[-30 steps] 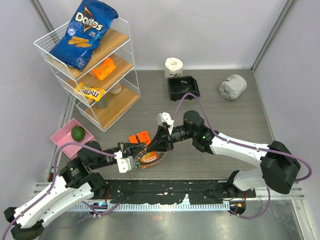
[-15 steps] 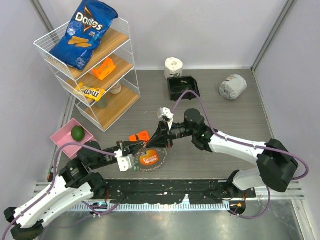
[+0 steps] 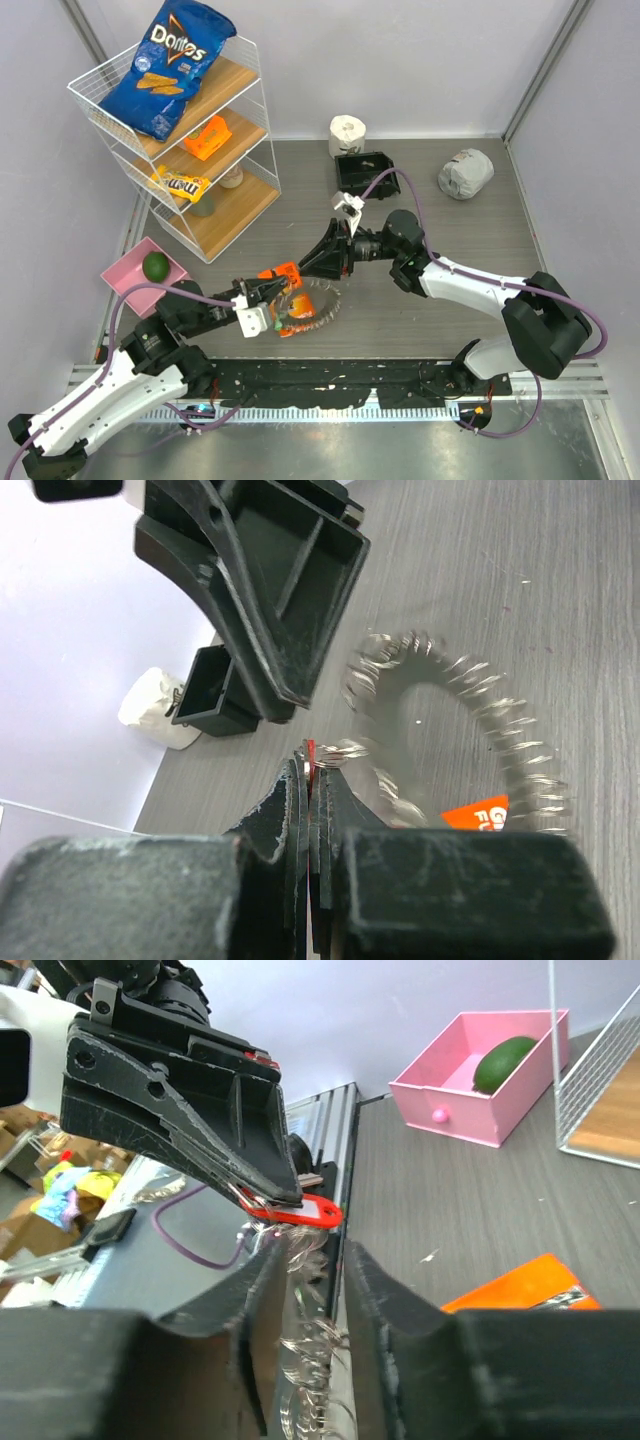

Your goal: Remove the keys from the keyring

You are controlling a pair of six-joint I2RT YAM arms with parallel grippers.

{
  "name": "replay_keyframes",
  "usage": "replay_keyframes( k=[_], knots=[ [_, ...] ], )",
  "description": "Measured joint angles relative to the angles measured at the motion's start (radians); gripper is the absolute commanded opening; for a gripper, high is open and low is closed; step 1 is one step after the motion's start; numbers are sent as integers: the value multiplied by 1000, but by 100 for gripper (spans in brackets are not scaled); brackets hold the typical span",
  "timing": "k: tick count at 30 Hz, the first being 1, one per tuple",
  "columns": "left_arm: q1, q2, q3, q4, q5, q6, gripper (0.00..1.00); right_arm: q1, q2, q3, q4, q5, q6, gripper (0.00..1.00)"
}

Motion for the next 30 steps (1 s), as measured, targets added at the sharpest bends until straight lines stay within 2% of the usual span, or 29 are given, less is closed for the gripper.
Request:
replay_keyframes(
  k=[3,5,11,19,24,30],
  knots=[
    [0,0,0,-14,9,0,0,-8,0,-2,43,0,10,50],
    [-1,0,0,-17,17,0,0,-13,-2,-12,73,0,5,52],
    [-1,0,0,-17,64,0,0,-11,-48,-80,115,-11,-37,51],
    [-1,0,0,-17,171,0,0,11,-60,-87,153,-35,-77,48],
    [-1,-1,0,-17,226,0,0,30,-69,-84,59,-15,-160,36],
    [-1,-8,0,-19,222,-1,0,116,-72,-18,-178,42,-340,35]
  ],
)
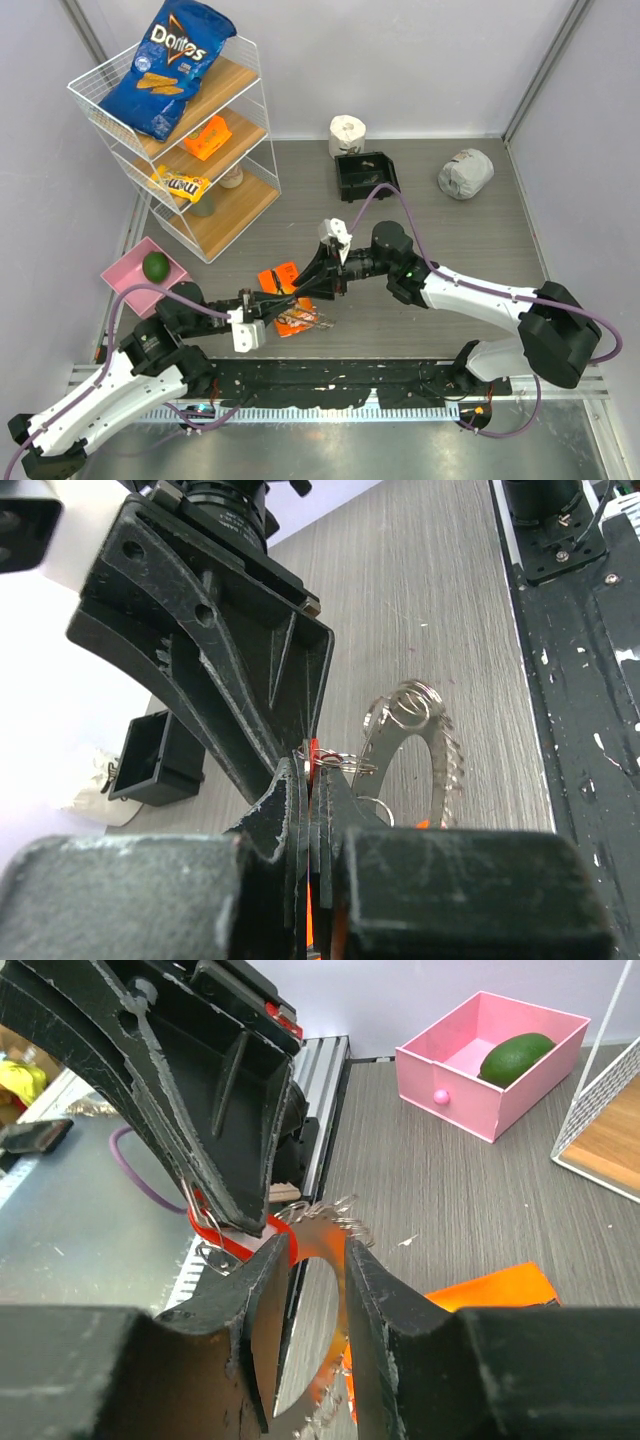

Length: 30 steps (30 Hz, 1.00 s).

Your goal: Remove the keys from the keyring

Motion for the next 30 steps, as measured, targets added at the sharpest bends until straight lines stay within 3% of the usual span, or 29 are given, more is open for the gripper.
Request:
replay_keyframes(
  k=[11,30],
  knots=[
    [-6,-16,0,-31,-47,-3,0,35,0,54,-126,29,-141,34],
    [-5,-52,0,-3,-163,6,0,43,14,85,-227,88,-124,35]
  ],
)
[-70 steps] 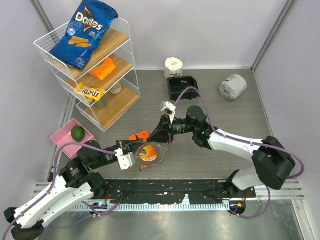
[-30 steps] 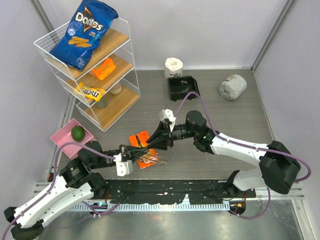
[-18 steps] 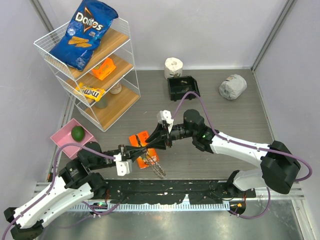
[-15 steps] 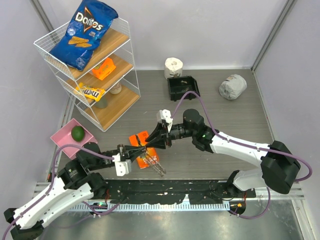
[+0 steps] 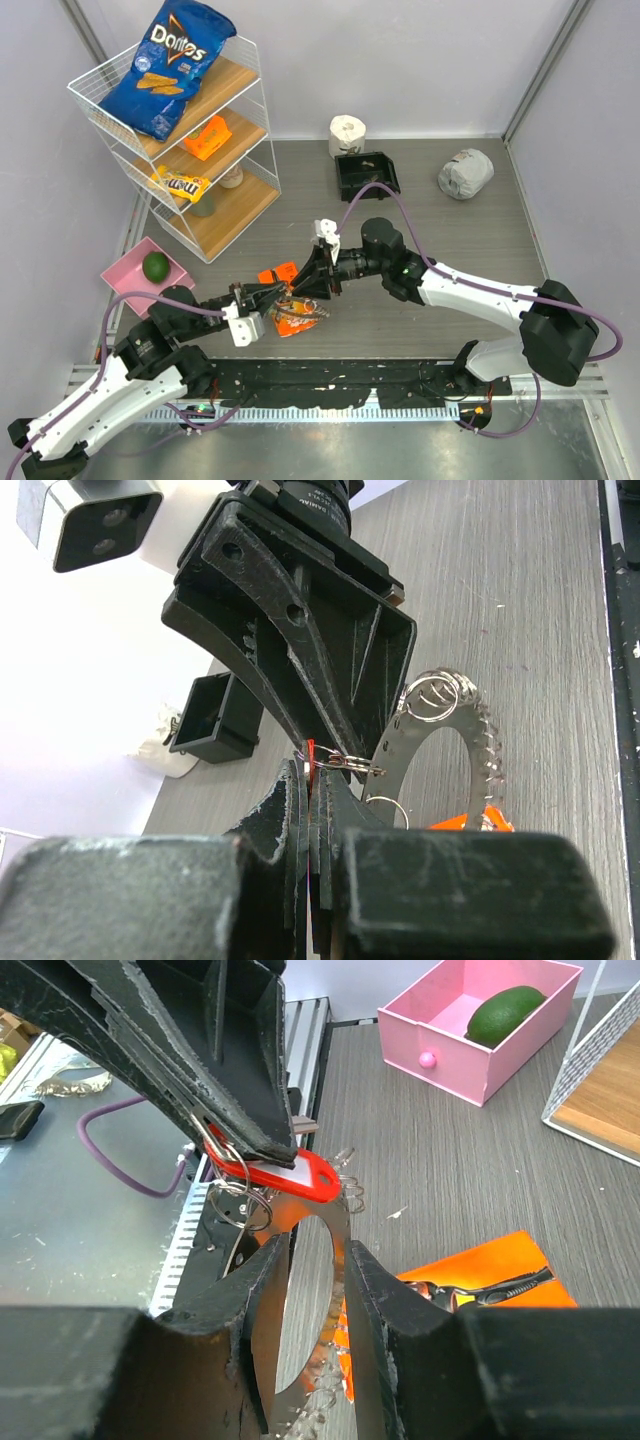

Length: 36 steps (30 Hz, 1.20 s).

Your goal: Remove the keys from the keyring

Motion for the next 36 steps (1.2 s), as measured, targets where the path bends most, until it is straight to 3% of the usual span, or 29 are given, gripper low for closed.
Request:
replay_keyframes(
  k=[26,33,35,36],
  knots=[
    [0,6,0,14,22,6,0,-3,0,-19,145,-121,109,33],
    [0,11,0,14,56,12,0,-7,0,-19,161,-128,138,21],
    [0,13,0,14,55,14,0,-7,0,-19,164,-138,145,7],
    [0,13,0,14,55,15,0,-7,0,-19,168,-142,146,5]
  ],
)
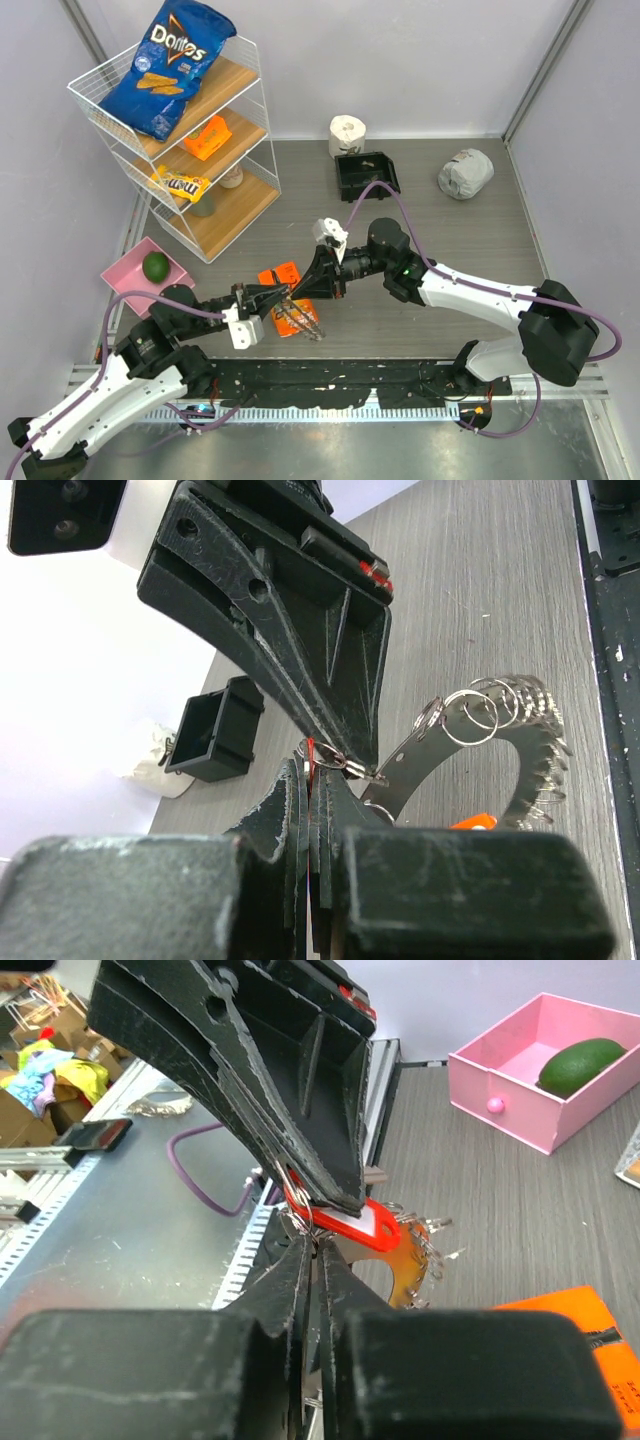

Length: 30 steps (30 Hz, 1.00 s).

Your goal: Remove the keys from the keyring

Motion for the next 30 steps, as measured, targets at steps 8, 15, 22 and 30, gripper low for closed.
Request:
replay_keyframes(
  k=[8,15,22,30],
  knots=[
    [3,0,0,0,-6,3,0,-7,0,0,11,-21,23,5],
    [5,0,0,-9,-55,3,0,-38,42,7,42,-18,115,5],
    [5,2,0,0,-107,5,0,-101,51,1,119,5,242,5],
    [5,71,1,10,-96,6,0,-173,77,-45,237,46,374,5]
  ],
)
